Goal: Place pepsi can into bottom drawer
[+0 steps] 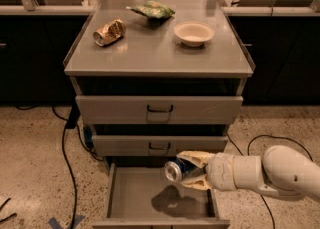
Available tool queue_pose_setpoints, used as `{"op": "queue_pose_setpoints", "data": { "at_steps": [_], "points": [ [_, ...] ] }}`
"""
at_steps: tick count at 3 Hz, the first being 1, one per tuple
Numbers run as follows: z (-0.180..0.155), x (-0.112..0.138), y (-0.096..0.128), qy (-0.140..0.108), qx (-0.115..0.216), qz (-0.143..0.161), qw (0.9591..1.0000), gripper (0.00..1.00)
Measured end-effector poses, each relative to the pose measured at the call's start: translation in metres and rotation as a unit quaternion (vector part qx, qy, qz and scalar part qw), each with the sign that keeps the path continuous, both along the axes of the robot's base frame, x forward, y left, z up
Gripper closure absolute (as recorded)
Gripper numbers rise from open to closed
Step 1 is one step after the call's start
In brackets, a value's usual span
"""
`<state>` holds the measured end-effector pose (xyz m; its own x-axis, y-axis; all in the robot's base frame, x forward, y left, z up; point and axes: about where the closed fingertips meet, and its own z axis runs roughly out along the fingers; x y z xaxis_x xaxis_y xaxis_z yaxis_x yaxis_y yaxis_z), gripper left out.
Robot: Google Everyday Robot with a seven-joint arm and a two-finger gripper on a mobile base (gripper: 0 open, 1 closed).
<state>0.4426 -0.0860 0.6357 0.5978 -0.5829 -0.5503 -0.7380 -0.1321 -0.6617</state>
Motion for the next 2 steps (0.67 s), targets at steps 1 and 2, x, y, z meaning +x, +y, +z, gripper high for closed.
{"op": "queue_pose_setpoints", "data": {
  "at_steps": [1, 2],
  "points": [
    [-0.045, -0.015, 0.001, 0.007, 0.006, 0.006, 0.9999, 1.0],
    [-0.08, -0.012, 0.002, 0.007, 0.001, 0.006, 1.0, 1.0]
  ]
}}
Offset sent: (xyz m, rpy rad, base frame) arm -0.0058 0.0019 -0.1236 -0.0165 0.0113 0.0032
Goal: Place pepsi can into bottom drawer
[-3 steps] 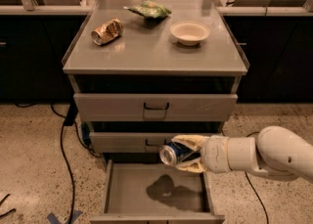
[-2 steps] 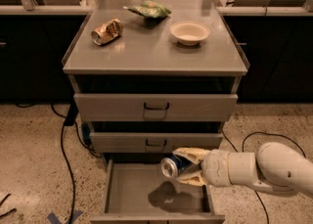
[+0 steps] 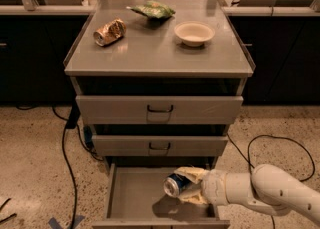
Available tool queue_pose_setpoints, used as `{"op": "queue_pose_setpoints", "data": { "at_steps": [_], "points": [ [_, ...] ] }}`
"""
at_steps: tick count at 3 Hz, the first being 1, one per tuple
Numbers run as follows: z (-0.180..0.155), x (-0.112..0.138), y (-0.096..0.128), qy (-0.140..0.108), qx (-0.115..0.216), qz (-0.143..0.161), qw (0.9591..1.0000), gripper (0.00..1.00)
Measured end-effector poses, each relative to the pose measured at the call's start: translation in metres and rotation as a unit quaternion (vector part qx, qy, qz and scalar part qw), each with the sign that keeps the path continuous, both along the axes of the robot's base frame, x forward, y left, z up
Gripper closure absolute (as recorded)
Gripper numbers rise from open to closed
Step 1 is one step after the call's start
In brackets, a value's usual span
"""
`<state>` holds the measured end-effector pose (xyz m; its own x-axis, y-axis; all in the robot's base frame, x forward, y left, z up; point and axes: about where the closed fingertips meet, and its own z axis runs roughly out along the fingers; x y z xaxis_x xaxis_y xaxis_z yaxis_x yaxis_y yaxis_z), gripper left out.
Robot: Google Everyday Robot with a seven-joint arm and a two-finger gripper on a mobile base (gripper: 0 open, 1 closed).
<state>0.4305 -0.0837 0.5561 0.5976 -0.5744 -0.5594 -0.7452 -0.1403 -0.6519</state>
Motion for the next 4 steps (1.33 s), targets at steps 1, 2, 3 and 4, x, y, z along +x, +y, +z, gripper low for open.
{"op": "queue_pose_setpoints", "data": {
  "at_steps": [1, 2, 3, 4],
  "points": [
    [-0.032, 0.008, 0.004, 0.003, 0.002, 0.001, 1.0, 1.0],
    [-0.075, 0.022, 0.016, 0.016, 0.015, 0.01, 0.9997, 1.0],
    [-0.075, 0.022, 0.016, 0.016, 0.015, 0.01, 0.9997, 1.0],
    [-0.093, 0.025, 0.015, 0.028, 0.017, 0.011, 0.9994, 1.0]
  ]
}}
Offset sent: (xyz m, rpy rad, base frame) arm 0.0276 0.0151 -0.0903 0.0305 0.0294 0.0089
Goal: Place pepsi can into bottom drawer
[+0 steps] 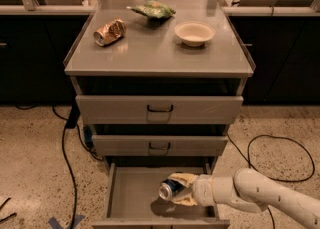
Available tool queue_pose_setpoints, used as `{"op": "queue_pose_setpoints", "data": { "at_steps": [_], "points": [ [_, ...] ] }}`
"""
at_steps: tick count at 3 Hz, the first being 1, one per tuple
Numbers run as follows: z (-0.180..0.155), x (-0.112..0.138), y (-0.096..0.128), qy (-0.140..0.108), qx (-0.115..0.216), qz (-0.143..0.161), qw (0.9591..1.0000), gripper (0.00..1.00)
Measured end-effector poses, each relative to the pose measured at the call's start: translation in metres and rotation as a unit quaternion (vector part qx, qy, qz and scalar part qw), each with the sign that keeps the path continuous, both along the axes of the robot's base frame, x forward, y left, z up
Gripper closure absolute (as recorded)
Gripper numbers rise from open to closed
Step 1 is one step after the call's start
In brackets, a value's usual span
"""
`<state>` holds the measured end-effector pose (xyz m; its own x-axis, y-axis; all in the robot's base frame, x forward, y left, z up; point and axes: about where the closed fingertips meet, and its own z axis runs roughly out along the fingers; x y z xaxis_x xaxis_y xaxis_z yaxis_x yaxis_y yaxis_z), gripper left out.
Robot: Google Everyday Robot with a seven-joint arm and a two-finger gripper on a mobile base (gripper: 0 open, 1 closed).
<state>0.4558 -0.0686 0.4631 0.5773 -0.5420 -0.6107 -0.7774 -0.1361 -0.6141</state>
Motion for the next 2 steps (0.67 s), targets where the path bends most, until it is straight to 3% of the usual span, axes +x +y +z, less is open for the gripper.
{"op": "queue_pose_setpoints", "data": {
  "at_steps": [2],
  "points": [
    [-0.058, 0.023, 0.011, 0.019, 0.01, 0.018, 0.9996, 1.0]
  ]
}}
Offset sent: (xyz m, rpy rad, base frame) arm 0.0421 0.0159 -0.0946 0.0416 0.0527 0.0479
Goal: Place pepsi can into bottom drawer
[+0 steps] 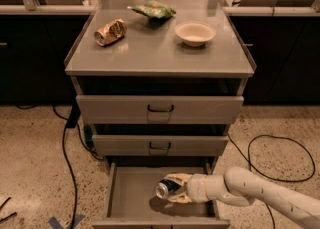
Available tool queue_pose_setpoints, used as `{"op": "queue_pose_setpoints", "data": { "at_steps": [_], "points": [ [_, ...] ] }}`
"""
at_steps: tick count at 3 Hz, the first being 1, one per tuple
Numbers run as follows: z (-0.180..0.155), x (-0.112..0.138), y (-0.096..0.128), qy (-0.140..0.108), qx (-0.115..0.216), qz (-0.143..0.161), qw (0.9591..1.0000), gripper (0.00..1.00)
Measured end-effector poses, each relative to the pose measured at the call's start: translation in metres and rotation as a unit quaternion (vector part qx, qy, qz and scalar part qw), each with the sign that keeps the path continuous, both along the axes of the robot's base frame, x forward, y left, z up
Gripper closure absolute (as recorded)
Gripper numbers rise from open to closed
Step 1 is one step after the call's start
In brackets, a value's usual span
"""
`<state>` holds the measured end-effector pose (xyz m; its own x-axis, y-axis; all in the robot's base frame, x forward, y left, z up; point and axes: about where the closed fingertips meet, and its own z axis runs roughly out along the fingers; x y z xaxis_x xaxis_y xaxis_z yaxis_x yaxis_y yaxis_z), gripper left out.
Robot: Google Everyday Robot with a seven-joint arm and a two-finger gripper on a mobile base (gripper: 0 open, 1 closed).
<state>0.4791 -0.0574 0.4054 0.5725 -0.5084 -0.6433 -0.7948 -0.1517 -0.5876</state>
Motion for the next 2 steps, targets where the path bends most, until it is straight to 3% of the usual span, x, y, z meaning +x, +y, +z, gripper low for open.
{"op": "queue_pose_setpoints", "data": {
  "at_steps": [2],
  "points": [
    [-0.068, 0.021, 0.014, 0.034, 0.021, 0.015, 0.9991, 1.0]
  ]
}}
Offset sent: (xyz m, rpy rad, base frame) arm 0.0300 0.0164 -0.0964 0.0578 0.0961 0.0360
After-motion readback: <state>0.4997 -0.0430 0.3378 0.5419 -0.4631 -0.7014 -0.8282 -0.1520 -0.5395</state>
